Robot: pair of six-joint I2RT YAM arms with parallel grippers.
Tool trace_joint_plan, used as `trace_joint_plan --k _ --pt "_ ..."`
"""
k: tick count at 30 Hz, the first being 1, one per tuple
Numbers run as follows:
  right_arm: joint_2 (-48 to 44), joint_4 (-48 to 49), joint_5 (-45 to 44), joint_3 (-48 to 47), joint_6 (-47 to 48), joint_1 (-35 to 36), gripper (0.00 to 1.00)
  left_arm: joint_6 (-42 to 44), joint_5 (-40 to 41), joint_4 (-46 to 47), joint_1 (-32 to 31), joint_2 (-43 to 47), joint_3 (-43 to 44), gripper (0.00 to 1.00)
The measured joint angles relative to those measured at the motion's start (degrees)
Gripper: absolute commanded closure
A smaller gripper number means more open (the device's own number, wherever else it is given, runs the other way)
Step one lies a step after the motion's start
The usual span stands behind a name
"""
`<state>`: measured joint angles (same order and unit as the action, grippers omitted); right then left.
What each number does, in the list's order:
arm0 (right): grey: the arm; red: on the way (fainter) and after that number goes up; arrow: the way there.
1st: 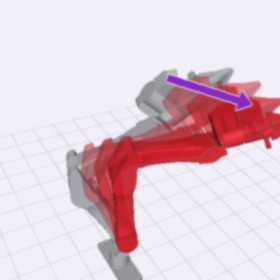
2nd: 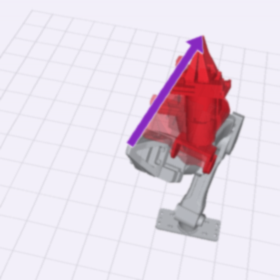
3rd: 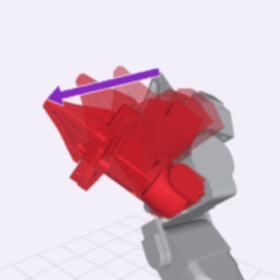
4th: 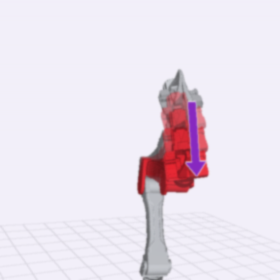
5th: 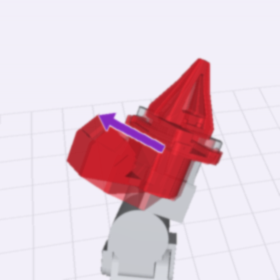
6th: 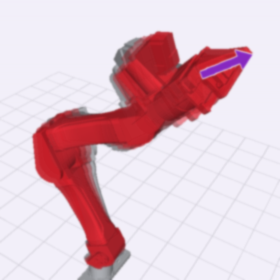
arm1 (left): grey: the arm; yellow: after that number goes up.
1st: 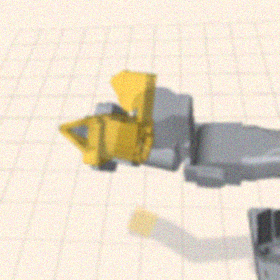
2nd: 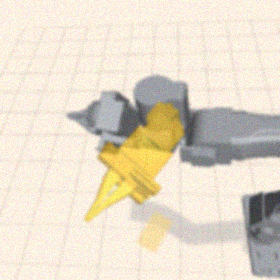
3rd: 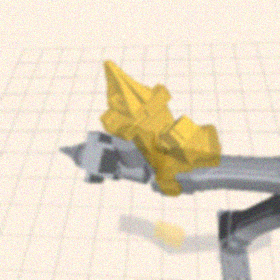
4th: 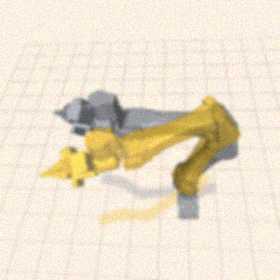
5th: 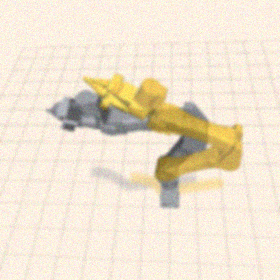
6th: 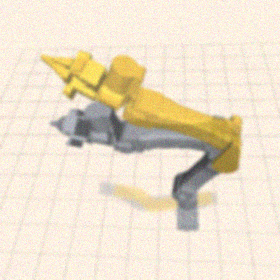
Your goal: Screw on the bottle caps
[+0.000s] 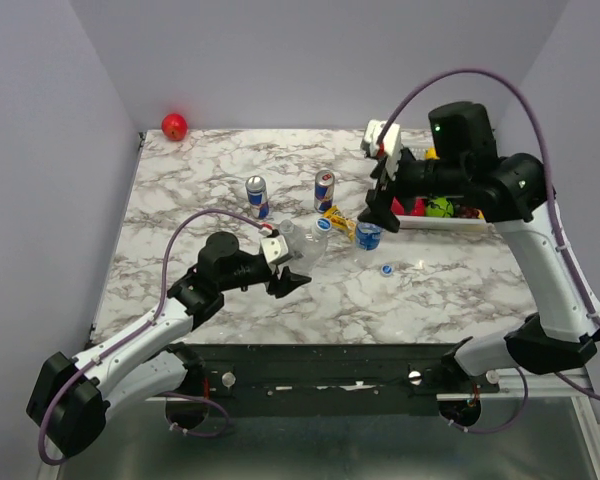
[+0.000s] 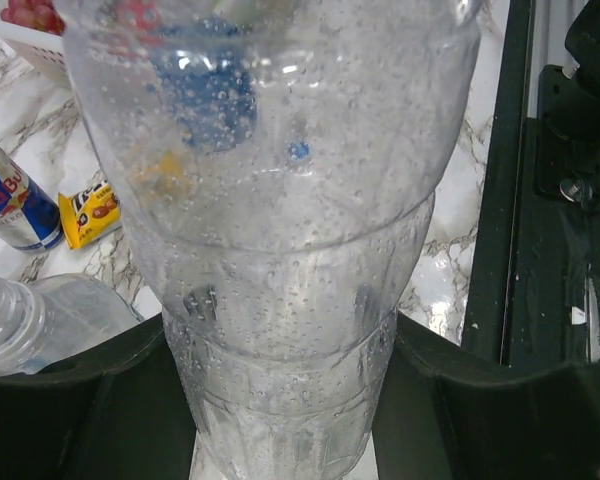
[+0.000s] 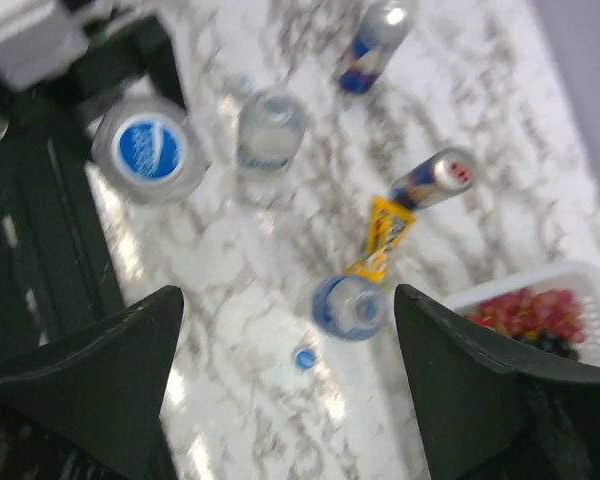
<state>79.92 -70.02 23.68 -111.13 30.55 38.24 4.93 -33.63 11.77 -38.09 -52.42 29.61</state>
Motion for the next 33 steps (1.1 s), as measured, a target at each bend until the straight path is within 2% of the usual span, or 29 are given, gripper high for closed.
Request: trace_joint_plan --k 3,7,12,17,24,33 --pt "1.7 3.39 5.73 -5.14 1.01 -4.2 0.0 0.68 -0.66 -1.9 0.0 -0.24 0.76 1.0" --pt "-1.03 5.77 15.04 -1.31 3.58 -2.84 0.0 1.27 -1.29 -3.02 0.0 -0.9 2.47 1.0" --pt "-1.51 6.93 20.7 3.41 6.51 0.52 0.0 2.12 -1.77 -4.42 0.0 -1.95 4.35 1.0" --pt "-1.64 11.56 21.9 9.86 6.43 2.69 0.0 2.75 -2.47 -5.55 0.04 -2.67 5.42 1.0" --pt "-1.62 16.39 22.29 10.75 5.35 3.08 0.0 2.78 -3.39 -6.32 0.11 -3.69 5.64 1.0" --pt "-1.6 17.73 23.15 13.81 4.85 3.45 0.0 2.29 -3.39 -6.1 0.11 -3.89 5.66 1.0"
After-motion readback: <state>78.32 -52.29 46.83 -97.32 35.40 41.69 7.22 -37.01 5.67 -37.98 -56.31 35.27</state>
